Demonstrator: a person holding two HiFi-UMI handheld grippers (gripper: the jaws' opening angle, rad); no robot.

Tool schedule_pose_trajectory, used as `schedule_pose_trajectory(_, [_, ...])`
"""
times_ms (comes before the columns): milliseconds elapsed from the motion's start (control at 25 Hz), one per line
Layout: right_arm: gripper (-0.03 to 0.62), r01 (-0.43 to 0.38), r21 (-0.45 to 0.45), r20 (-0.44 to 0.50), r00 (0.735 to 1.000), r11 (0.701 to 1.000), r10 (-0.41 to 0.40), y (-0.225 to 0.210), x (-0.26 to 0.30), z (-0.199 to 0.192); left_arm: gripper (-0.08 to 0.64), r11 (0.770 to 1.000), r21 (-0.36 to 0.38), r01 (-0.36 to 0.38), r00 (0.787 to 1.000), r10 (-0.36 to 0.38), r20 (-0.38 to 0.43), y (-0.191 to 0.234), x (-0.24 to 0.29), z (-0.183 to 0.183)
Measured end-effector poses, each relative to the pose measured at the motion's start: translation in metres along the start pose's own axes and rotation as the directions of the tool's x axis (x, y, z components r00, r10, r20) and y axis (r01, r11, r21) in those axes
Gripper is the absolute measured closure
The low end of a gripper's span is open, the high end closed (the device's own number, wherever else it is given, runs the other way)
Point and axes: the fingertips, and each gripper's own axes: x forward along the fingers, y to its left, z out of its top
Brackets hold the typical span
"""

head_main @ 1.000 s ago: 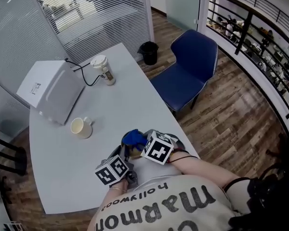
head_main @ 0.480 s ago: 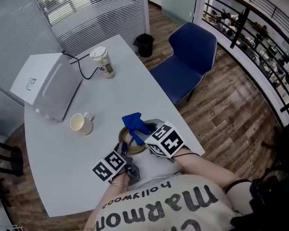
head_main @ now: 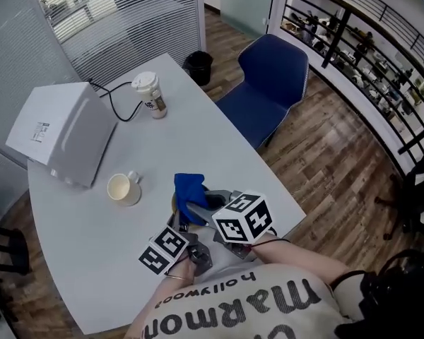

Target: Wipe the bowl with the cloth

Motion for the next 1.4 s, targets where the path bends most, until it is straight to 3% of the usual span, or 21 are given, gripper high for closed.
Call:
schedule_pose_trajectory(120, [0.532,0.004,0.014,-0.058,0.998,1.0,-0.003,0.012,0.008,-0.018,0.528,0.999,-0.038,0.023,0.999,-0.021,0.033,0.004,-0.003,0.014])
schedule_pose_trajectory(240, [0.532,0.031,-0.065,-0.107,0.993,0.997,-0.038,0.017,0.014,-0.035,0.528,0.998,-0.044,0.045,0.999,-0.043,0.029,0.006,-0.004,0.018])
schedule_pose_trajectory(480, [0.532,0.072,-0.219,-0.207,0.971,0.973,-0.119,0.007,0.012,-0.064,0.523,0.995,0.073,0.062,0.998,-0.062,-0.013,0.003,-0.003,0.013])
schedule_pose_trajectory(640, [0.532,0.102,-0.352,-0.23,0.954,0.931,-0.191,-0.001,0.0,-0.074,0.523,0.992,0.109,0.062,0.997,-0.057,-0.049,0.005,-0.004,0.001])
schedule_pose_trajectory(880, [0.532,0.158,-0.512,-0.187,0.939,0.844,-0.289,-0.019,-0.013,-0.07,0.52,0.983,0.16,0.093,0.992,-0.077,-0.1,0.001,-0.01,-0.015])
schedule_pose_trajectory(1040, [0.532,0.209,-0.47,-0.146,0.94,0.858,-0.309,-0.024,-0.026,-0.064,0.522,0.978,0.188,0.094,0.989,-0.07,-0.134,0.004,-0.014,-0.029])
schedule_pose_trajectory(1280, [0.532,0.287,-0.362,-0.016,0.949,0.887,-0.314,-0.037,-0.042,-0.045,0.522,0.991,0.115,0.074,0.983,-0.053,-0.173,0.011,-0.019,-0.041])
schedule_pose_trajectory(1400, [0.532,0.32,-0.282,0.063,0.947,0.904,-0.315,-0.042,-0.051,-0.033,0.523,0.99,0.116,0.08,0.983,-0.059,-0.175,0.011,-0.023,-0.041])
